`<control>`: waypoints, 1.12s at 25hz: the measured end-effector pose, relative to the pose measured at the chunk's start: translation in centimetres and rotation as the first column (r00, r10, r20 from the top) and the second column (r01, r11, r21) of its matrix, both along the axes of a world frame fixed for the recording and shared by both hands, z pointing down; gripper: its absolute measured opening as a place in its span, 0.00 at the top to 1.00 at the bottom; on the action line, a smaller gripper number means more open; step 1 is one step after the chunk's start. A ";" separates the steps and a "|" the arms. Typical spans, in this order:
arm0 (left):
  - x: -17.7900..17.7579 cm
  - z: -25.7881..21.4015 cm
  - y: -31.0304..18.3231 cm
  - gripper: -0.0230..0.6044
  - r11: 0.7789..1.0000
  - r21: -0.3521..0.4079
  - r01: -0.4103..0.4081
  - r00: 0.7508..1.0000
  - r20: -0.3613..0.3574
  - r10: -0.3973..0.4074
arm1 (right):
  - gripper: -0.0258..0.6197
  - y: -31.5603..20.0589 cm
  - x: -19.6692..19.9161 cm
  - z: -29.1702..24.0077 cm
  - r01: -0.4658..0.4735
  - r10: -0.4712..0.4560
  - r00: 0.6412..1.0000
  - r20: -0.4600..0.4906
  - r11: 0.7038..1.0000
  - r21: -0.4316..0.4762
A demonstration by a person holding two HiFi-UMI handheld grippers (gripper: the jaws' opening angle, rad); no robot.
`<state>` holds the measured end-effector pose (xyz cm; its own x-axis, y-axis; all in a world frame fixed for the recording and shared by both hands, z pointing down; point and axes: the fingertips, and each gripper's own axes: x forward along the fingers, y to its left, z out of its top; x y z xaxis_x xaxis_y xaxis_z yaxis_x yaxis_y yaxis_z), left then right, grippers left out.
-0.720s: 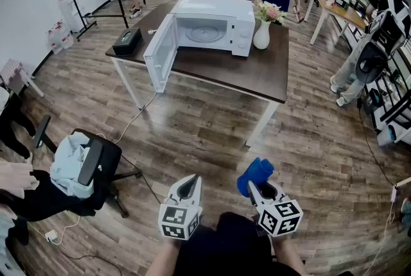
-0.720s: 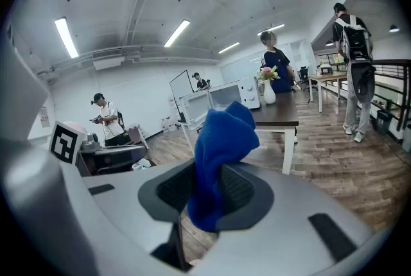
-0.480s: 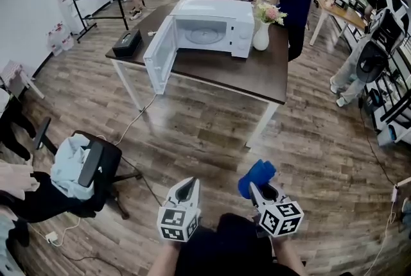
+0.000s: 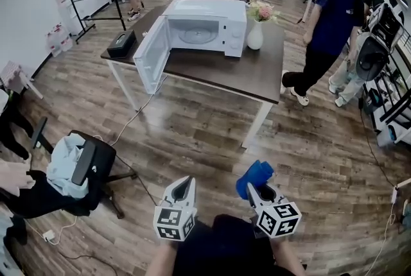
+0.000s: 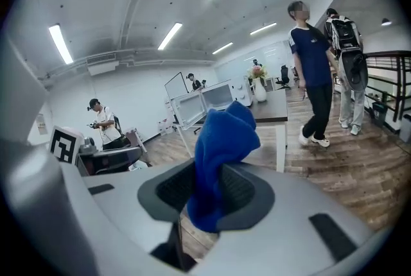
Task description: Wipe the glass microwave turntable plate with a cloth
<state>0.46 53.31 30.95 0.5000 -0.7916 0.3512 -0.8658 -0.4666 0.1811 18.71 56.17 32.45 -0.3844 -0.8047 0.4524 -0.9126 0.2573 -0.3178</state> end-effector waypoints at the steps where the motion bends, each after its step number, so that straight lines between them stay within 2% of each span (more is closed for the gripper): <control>1: 0.4 0.1 0.1 0.96 1.000 0.002 0.007 1.000 -0.002 -0.007 | 0.82 0.0 0.2 0.1 0.013 -0.013 1.000 0.001 1.000 0.002; 8: 2.2 0.1 1.0 0.96 0.999 0.002 0.037 0.999 0.001 -0.037 | 0.82 -0.3 1.5 0.3 0.068 -0.068 0.998 -0.001 0.998 -0.001; 14: 2.2 0.7 -1.2 0.96 0.999 -0.006 0.051 0.999 0.009 -0.051 | 0.82 -2.4 1.2 1.3 0.082 -0.082 0.996 0.026 0.996 -0.020; 20: 1.3 1.1 -6.1 0.96 0.999 -0.015 0.038 0.999 0.014 -0.038 | 0.82 -6.9 0.1 2.1 0.080 -0.079 0.997 0.019 0.996 -0.042; 28: -1.0 0.5 -16.1 0.96 0.999 -0.022 0.028 1.000 0.016 -0.027 | 0.82 -16.6 -2.8 2.1 0.090 -0.089 0.996 0.016 0.993 -0.080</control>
